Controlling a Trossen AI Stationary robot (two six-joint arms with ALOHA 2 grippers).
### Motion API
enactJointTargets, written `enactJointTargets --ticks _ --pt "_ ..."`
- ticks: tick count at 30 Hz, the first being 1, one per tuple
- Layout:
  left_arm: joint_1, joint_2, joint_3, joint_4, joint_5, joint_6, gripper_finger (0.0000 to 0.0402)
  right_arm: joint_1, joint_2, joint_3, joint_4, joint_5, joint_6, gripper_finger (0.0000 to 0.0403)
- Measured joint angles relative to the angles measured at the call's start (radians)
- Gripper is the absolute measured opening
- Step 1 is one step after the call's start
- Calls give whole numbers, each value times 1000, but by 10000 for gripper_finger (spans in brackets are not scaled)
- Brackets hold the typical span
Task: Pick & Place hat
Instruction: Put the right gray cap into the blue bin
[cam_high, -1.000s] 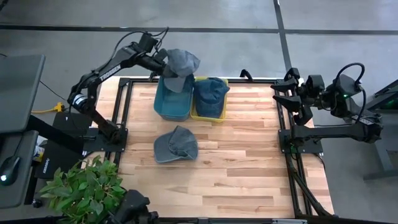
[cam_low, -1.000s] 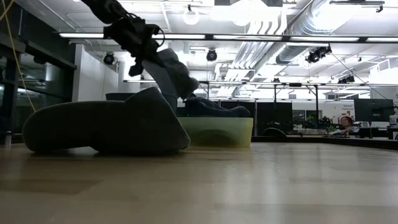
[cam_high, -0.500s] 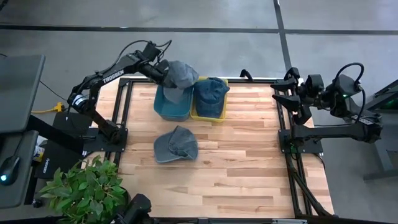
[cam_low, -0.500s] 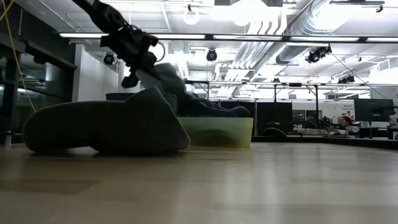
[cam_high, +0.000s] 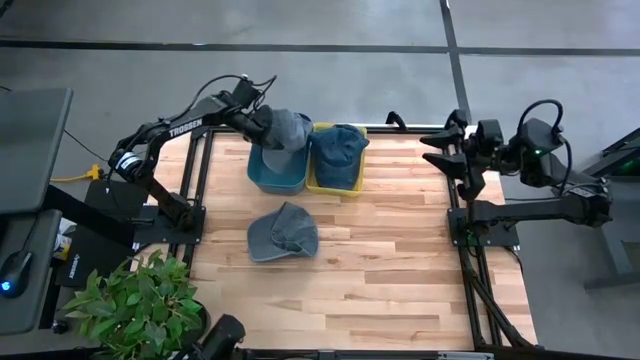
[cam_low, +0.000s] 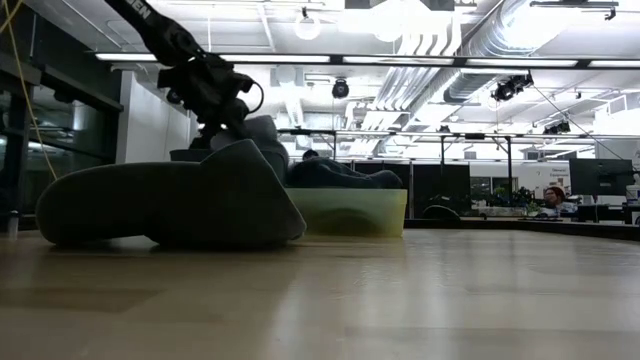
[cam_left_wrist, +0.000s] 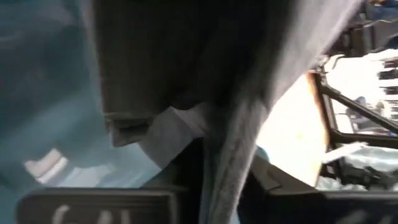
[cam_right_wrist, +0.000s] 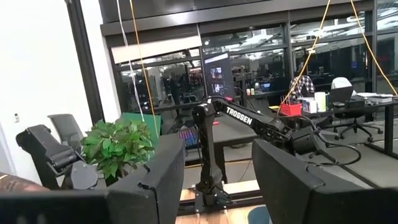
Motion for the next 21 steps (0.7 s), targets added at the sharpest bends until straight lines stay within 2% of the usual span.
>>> enactJointTargets --ticks 12,15,21 --pt "-4 0 0 0 -199 3 204 0 14 0 9 -1 22 181" --pt "-4 0 0 0 -235 -2 220 0 20 0 2 -1 27 181" --pt "-4 0 0 -1 -320 -28 224 0 54 0 -22 -3 44 181"
